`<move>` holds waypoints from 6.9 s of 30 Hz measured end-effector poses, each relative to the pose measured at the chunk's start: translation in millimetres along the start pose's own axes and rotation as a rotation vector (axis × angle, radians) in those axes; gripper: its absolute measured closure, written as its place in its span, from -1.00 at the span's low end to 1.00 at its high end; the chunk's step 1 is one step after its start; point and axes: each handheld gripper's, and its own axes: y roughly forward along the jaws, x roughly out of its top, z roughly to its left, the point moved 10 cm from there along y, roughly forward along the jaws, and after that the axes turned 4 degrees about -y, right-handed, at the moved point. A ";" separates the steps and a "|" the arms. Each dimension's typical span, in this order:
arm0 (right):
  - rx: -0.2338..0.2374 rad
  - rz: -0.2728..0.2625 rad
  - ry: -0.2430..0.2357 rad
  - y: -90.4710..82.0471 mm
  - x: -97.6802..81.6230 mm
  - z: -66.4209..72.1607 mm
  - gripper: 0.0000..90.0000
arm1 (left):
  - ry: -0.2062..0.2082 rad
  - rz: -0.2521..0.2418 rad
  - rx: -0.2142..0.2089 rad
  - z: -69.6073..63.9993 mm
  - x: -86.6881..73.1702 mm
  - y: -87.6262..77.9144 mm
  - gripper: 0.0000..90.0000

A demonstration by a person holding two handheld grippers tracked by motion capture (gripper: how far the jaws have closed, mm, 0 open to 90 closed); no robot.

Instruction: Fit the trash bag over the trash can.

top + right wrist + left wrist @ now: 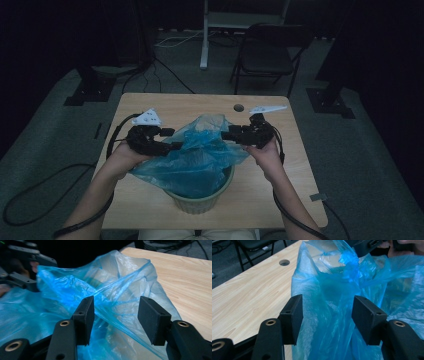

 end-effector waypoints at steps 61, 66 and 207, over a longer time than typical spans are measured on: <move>-0.055 0.117 0.098 55.2 -0.5 -40.2 0.46 | -0.329 -0.012 -0.020 61.3 -73.3 43.1 0.99; -0.014 0.026 0.076 28.0 25.5 -20.1 0.32 | -0.330 -0.018 -0.026 60.0 -71.8 41.9 0.99; -0.208 -0.269 0.114 -31.7 -103.3 -86.8 -0.71 | -0.291 -0.252 0.142 70.6 -142.2 27.2 -0.77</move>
